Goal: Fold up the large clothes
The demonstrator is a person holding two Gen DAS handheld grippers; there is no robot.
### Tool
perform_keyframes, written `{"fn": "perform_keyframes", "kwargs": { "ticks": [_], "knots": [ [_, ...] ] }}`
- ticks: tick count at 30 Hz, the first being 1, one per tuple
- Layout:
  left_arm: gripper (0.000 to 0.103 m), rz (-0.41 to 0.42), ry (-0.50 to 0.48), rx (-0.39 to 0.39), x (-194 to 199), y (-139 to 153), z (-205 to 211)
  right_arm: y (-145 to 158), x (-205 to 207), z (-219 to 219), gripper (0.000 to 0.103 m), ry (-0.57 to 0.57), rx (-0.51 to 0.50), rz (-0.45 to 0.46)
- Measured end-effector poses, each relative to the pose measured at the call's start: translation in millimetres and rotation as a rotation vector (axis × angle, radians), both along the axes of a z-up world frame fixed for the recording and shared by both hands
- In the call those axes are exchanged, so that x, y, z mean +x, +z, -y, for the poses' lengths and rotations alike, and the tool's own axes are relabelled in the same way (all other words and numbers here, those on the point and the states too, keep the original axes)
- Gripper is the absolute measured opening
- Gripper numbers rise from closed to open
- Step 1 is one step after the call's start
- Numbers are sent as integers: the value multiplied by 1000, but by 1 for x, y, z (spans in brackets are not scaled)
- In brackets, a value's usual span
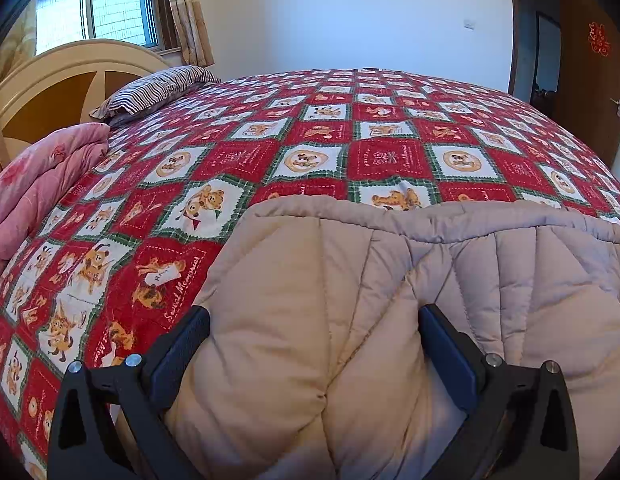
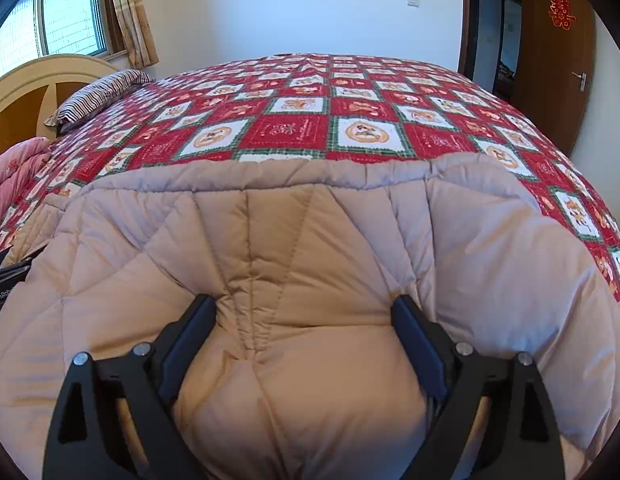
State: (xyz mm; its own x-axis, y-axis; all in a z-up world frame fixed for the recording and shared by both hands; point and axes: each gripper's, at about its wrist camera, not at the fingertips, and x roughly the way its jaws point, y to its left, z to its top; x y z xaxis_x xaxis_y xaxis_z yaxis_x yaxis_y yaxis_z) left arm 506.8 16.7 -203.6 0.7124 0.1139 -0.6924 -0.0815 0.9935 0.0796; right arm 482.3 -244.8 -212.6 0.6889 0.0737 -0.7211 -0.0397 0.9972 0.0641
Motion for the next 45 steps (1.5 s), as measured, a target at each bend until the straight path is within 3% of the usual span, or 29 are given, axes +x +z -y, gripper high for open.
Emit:
{"fn": "perform_keyframes", "kwargs": {
  "ticks": [45],
  "knots": [
    [102,-6,2,20,0,-5,1,-6,9,-18,96,-41,-145,-41]
  ]
}}
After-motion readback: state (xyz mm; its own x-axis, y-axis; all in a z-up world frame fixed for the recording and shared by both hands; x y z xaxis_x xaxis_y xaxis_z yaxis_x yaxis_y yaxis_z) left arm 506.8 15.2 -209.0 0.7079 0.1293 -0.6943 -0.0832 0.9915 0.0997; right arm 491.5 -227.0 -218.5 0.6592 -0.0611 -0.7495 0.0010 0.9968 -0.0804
